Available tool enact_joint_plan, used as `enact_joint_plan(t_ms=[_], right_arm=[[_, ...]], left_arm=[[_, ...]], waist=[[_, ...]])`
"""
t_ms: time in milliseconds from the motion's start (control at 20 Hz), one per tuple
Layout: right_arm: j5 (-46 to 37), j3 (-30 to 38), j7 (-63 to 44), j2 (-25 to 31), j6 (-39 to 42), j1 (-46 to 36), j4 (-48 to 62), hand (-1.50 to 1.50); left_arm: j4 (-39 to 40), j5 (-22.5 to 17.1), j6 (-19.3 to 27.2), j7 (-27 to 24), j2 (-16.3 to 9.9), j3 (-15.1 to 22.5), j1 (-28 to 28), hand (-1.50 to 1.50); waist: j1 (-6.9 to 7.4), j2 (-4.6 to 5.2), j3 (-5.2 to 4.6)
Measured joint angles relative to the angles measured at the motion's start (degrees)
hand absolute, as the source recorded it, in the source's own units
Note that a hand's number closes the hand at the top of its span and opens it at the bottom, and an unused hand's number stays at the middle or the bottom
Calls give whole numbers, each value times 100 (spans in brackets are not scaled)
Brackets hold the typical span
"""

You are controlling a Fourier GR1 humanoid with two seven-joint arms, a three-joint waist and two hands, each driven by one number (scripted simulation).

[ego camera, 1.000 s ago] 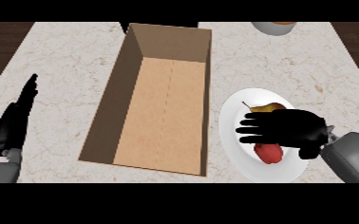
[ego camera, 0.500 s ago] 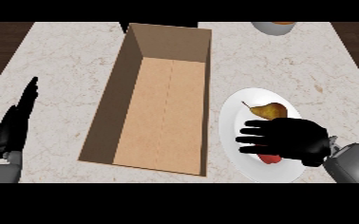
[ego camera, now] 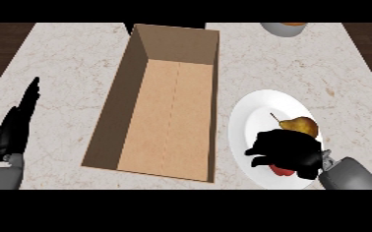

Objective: Pick the bell pepper from the plate and place it in the cardboard box

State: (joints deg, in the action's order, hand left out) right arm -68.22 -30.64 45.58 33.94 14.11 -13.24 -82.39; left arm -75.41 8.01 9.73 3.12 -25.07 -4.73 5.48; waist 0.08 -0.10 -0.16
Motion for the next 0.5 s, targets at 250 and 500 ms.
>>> enact_joint_plan(t_ms=[250, 500], right_arm=[[-77, 279, 245, -290, -663, -45, 226, 150], [-81, 576, 390, -543, -1109, -156, 329, 150]], left_arm=[[-15, 43, -44, 48, 77, -40, 28, 0], [-152, 85, -84, 68, 86, -95, -57, 0]], waist=[[5, -24, -37], [2, -19, -34]])
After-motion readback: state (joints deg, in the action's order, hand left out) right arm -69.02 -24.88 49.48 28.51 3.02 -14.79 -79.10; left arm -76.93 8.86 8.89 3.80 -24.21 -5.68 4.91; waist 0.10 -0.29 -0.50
